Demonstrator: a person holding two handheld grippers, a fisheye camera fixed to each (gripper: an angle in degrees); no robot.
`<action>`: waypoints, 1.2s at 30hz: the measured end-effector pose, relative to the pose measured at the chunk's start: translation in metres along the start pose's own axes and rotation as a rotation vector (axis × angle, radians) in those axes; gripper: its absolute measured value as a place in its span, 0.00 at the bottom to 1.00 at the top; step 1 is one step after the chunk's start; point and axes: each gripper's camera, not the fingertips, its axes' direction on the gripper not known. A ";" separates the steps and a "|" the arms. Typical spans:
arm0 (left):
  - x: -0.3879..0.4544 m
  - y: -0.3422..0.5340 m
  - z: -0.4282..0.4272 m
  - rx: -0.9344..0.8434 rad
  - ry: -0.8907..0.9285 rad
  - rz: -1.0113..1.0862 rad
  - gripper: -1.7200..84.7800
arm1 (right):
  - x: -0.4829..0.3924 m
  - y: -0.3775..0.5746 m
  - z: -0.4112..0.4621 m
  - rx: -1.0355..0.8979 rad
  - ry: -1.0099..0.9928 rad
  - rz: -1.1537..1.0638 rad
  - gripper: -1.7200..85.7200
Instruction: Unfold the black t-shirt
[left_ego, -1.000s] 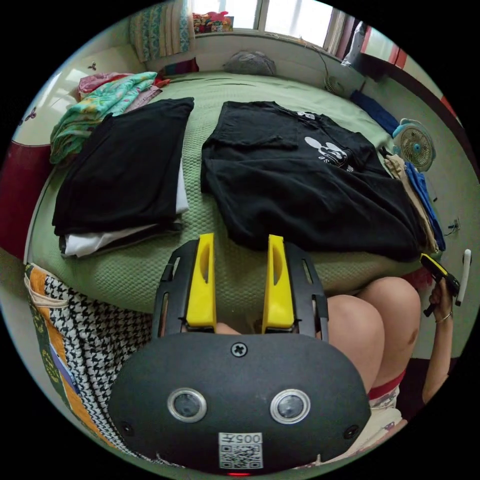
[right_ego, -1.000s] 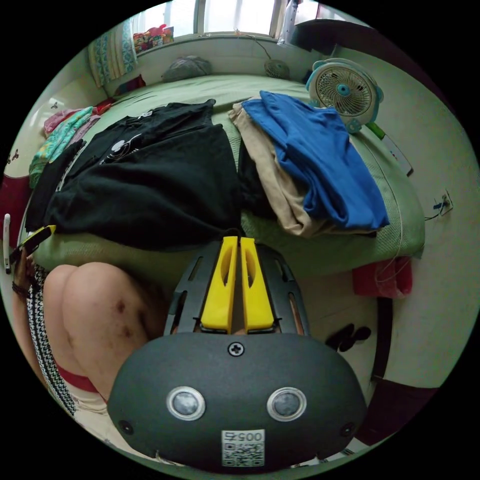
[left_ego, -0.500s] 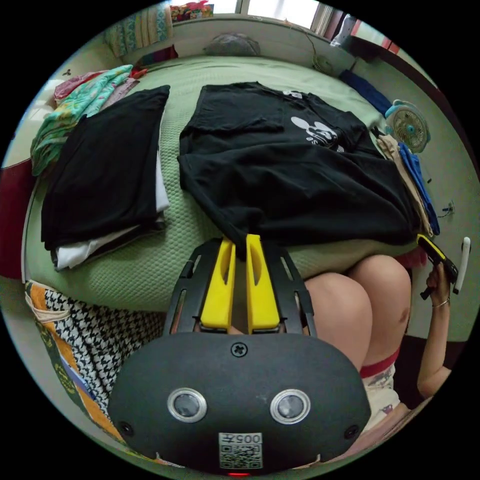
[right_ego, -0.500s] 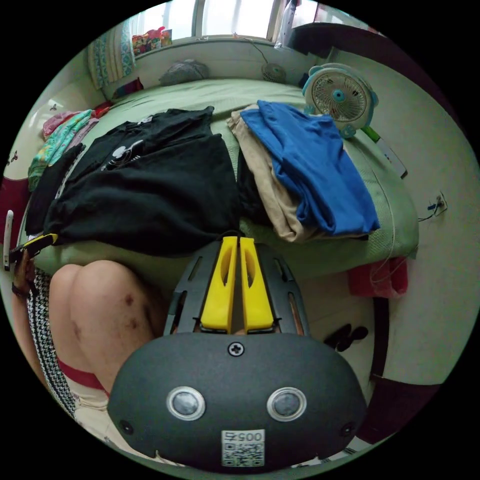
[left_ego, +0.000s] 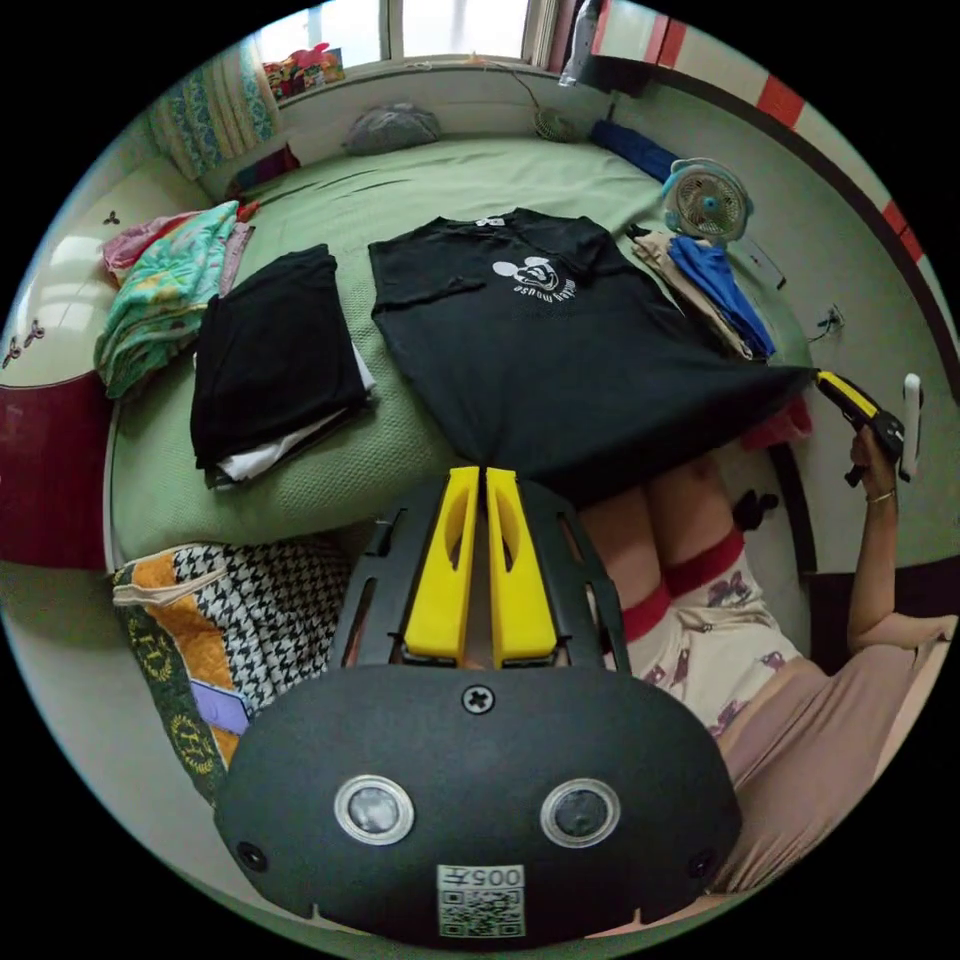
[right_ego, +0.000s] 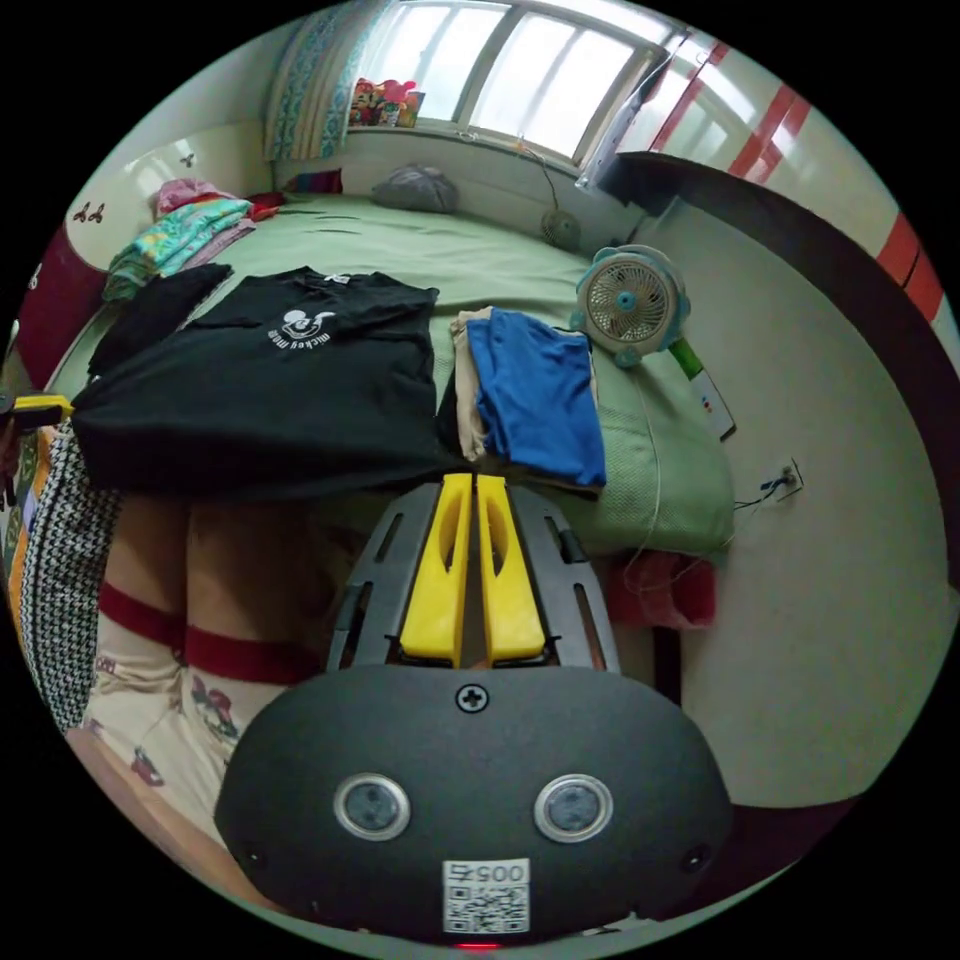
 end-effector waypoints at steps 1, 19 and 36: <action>0.001 0.004 0.002 -0.014 0.007 -0.004 0.03 | -0.002 0.006 -0.004 -0.008 -0.012 0.006 0.00; -0.027 -0.011 0.035 -0.105 -0.073 -0.180 0.07 | -0.036 -0.004 0.044 -0.241 -0.037 -0.021 0.11; -0.008 -0.194 0.090 0.159 -0.100 -0.066 0.18 | -0.145 -0.278 0.174 -0.012 -0.332 -0.152 0.16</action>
